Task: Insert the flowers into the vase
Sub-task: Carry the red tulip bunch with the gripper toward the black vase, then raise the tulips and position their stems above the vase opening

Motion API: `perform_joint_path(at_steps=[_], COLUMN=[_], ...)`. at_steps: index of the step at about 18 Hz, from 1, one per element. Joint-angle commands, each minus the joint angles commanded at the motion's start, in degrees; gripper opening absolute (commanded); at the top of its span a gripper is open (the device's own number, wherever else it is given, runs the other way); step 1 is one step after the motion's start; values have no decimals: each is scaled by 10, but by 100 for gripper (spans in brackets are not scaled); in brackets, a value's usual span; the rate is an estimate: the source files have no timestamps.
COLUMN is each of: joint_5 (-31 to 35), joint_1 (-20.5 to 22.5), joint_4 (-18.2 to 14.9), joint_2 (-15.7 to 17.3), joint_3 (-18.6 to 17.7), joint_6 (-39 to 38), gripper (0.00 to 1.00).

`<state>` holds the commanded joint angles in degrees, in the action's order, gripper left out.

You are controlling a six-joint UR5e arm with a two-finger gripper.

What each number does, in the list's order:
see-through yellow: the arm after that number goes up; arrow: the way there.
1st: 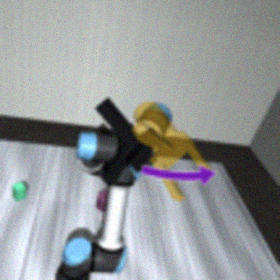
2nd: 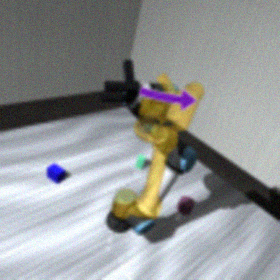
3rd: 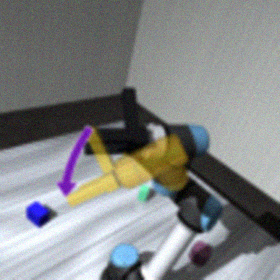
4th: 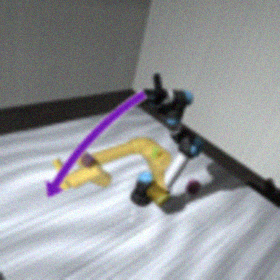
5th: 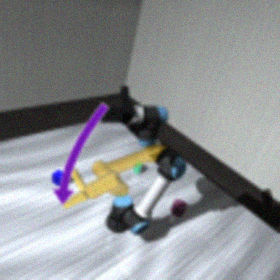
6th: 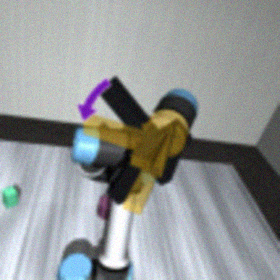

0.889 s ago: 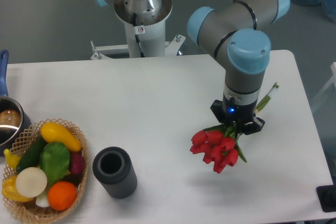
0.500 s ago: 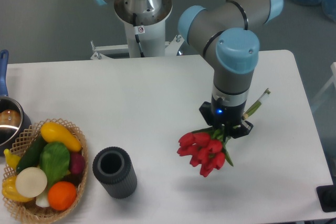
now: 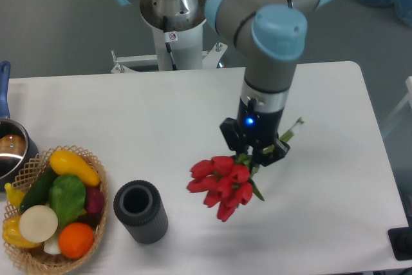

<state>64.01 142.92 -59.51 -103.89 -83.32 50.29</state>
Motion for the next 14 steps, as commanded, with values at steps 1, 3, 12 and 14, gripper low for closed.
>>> perform_joint_path(at_steps=[1,3,12,14], joint_5=[-20,-48,-223,-223], joint_1=[-1,-2,14,14], joint_4=[15,41,140,140], joint_2=[7,16,-3,-10], joint_3=[0,0,9,14], joint_6=[-11,-23,-139,-139], gripper=[0,0,0,0])
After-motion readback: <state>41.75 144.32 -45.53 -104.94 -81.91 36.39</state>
